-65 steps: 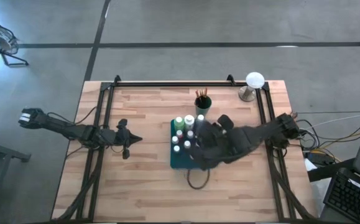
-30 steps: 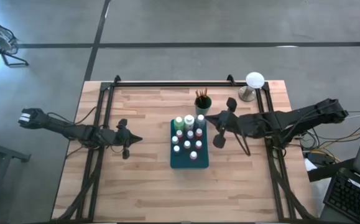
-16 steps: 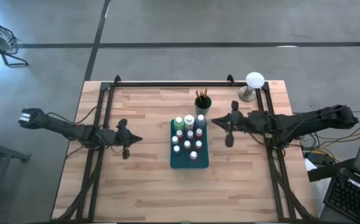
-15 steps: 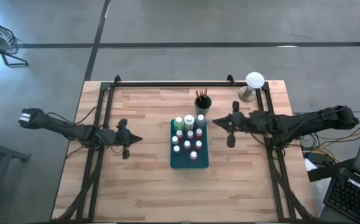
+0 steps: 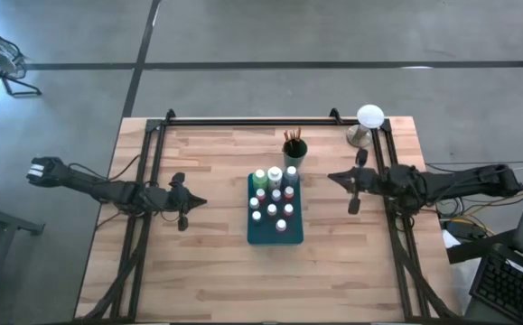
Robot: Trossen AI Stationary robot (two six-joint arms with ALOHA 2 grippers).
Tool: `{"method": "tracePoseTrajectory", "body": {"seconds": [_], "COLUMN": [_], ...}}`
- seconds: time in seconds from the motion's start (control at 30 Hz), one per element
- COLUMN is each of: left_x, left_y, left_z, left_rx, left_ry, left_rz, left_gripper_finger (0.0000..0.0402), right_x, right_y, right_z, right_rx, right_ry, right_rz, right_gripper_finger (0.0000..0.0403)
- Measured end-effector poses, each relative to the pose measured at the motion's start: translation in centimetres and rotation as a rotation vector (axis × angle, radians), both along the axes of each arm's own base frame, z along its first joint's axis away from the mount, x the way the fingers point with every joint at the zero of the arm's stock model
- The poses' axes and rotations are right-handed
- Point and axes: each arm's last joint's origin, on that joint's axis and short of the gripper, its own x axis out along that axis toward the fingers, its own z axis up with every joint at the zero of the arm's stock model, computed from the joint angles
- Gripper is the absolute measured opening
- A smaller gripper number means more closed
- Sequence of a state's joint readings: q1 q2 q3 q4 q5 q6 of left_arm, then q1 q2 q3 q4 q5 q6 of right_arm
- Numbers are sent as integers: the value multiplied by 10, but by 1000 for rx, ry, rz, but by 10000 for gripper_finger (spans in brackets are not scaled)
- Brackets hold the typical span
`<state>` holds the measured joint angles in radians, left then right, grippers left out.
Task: Pick & Place Paint Supplies
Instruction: Return to Home Position
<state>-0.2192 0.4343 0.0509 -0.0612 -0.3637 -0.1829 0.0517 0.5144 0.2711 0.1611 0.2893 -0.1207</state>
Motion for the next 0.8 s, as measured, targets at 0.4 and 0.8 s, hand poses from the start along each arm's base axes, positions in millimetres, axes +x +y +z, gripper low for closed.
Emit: {"method": "tracePoseTrajectory", "body": {"seconds": [0.4, 0.8], "left_x": [0, 0], "left_y": [0, 0], "left_z": [0, 0], "left_rx": [0, 0], "left_ry": [0, 0], "left_rz": [0, 0], "left_gripper_finger": [7, 7], "right_x": [-14, -16], "right_y": [-3, -3], "right_z": [-35, -60], "right_rx": [86, 96], "right_ry": [43, 108], "right_rz": [-87, -93], "right_gripper_finger": [8, 8]}}
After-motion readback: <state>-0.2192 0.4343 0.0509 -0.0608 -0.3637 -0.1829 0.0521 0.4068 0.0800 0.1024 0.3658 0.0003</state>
